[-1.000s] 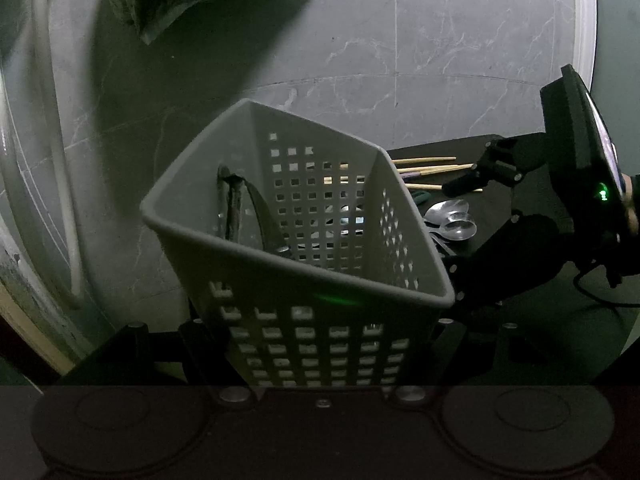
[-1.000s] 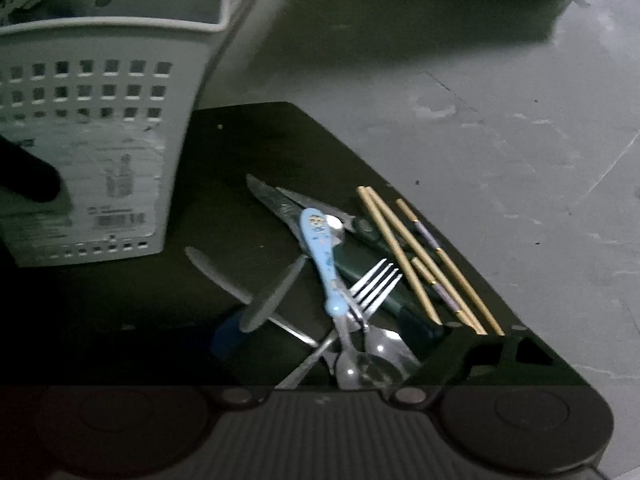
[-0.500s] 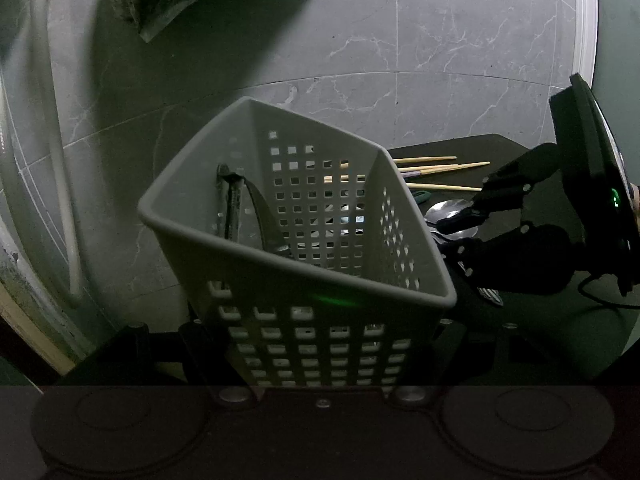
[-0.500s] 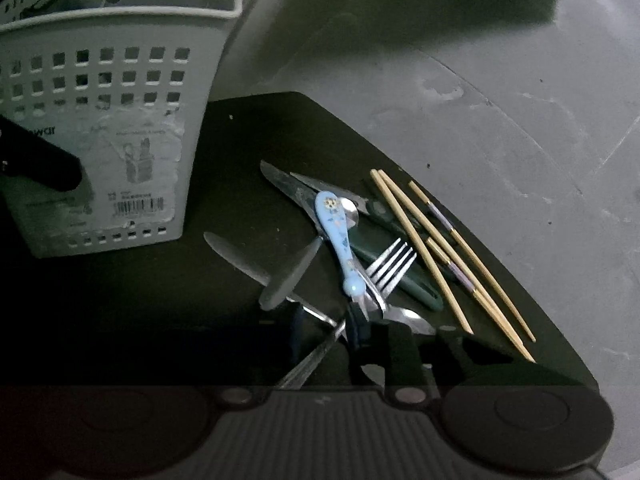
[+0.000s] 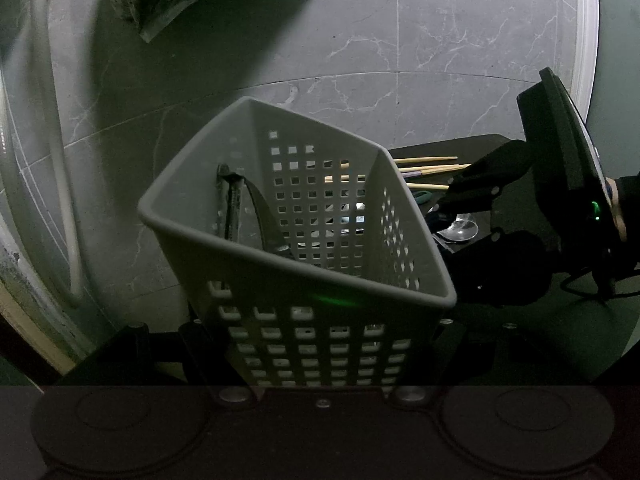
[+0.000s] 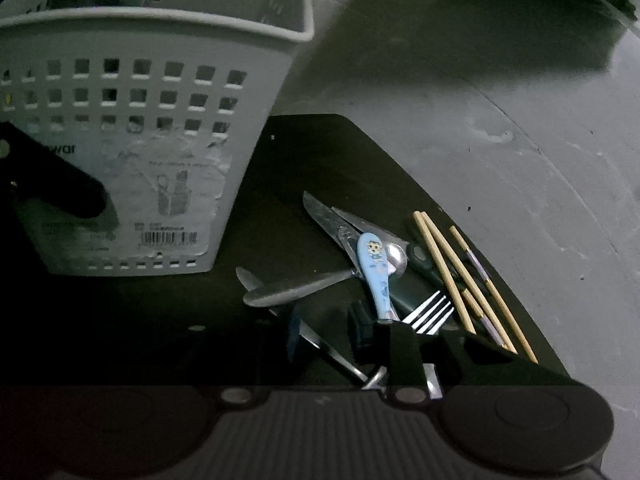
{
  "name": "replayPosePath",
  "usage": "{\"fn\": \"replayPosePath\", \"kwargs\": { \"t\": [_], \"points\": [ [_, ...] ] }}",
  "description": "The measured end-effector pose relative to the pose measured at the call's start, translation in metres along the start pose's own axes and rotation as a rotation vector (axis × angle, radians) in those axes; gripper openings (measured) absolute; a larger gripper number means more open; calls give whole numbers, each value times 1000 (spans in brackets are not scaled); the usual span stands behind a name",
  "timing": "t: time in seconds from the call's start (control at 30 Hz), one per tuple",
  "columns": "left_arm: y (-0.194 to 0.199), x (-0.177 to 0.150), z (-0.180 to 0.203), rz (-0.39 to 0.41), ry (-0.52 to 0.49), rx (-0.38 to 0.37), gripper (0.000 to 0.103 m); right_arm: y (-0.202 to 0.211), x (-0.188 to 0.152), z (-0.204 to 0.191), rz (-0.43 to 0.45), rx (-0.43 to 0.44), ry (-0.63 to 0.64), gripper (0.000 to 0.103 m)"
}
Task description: Organize utensils
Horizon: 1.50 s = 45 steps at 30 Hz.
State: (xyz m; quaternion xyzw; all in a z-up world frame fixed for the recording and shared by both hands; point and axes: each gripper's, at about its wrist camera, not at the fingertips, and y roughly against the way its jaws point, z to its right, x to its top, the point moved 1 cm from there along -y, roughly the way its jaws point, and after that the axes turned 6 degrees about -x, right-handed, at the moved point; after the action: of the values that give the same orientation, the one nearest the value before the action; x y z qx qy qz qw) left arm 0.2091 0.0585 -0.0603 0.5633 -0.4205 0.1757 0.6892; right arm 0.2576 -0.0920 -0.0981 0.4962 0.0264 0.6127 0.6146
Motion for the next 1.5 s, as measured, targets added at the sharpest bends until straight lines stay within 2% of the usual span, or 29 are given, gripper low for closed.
{"fn": "replayPosePath", "kwargs": {
  "t": [0.1,0.3,0.43,0.53,0.6,0.87,1.33,1.5],
  "points": [
    [0,0,0,0,-1,-1,77,-2,1,0,18,-7,6,41],
    [0,0,-1,0,-1,-2,77,-6,5,-2,74,19,50,50],
    [0,-1,-1,1,2,0,77,-4,7,-11,131,42,85,50],
    [-1,-1,-2,0,3,1,77,-9,10,-13,159,37,113,44],
    [0,-1,-2,-1,4,2,77,-11,9,-14,173,39,125,36],
    [0,-1,-2,-1,5,2,77,-12,3,-31,264,31,261,30],
    [-1,0,-1,-2,4,3,77,8,2,-15,353,-20,199,9],
    [-1,-1,-1,-3,3,5,77,21,11,14,364,5,62,4]
  ]
}}
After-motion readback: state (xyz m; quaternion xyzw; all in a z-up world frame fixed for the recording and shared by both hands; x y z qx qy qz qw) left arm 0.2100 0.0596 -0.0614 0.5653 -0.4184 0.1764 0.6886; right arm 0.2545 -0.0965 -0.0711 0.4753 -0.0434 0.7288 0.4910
